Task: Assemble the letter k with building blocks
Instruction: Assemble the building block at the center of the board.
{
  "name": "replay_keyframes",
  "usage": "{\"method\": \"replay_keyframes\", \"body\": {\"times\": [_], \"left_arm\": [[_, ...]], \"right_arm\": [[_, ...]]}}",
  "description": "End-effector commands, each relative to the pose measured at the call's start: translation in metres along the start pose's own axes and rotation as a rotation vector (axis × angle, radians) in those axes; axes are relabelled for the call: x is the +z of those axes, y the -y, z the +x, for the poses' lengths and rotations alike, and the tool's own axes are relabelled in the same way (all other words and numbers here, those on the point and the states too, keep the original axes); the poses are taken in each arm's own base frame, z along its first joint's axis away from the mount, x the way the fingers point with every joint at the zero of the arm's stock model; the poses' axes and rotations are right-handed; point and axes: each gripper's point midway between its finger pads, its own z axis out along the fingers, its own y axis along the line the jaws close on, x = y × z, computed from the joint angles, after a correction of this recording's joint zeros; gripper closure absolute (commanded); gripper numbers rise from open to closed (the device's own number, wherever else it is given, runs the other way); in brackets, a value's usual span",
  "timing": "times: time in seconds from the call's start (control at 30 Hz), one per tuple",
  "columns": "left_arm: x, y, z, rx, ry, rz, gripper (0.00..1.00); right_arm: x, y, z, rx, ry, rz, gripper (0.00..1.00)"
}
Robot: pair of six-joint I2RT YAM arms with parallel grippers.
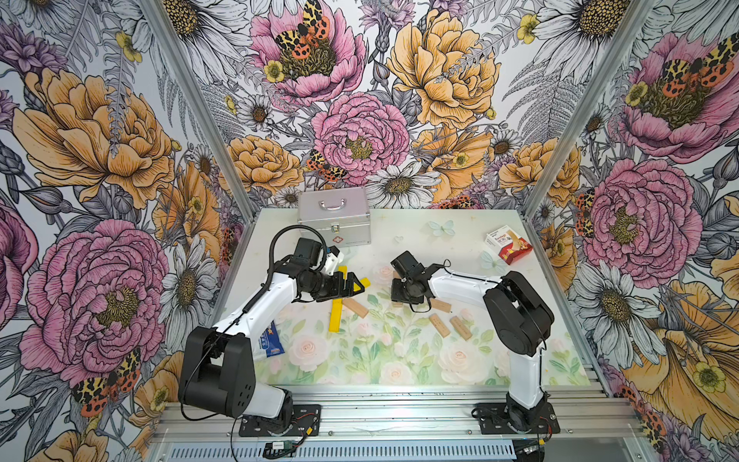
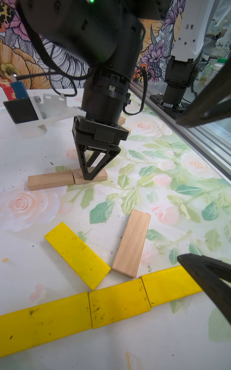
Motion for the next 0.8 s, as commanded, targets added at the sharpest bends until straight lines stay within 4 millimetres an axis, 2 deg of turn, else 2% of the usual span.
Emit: {"method": "replay_keyframes", "body": {"times": [0.0,0.2,0.47,0.77], "left_arm": [[-0.001,0.004,-0.006,0.010,0.014,0.028,0.01],[-0.001,0.004,-0.007,0.019,0.016,0.029,0.01],[-0.003,0.004,-0.007,0.025,0.024,0.022,0.01],[-0.006,0.003,-0.009,0.031,0.038,0.008,0.01]], "right_arm": [[-0.006,0.020,0.006,-0.003,-0.009,0.066,0.51],[-0.022,0.015,-0.005,-0.036,0.041,0.050,0.44],[-0.046,-0.002,-0.015,-0.060,0.081,-0.013,0.34],[-0.078,-0.010,-0.020,-0.074,0.135,-0.063,0.30]]}}
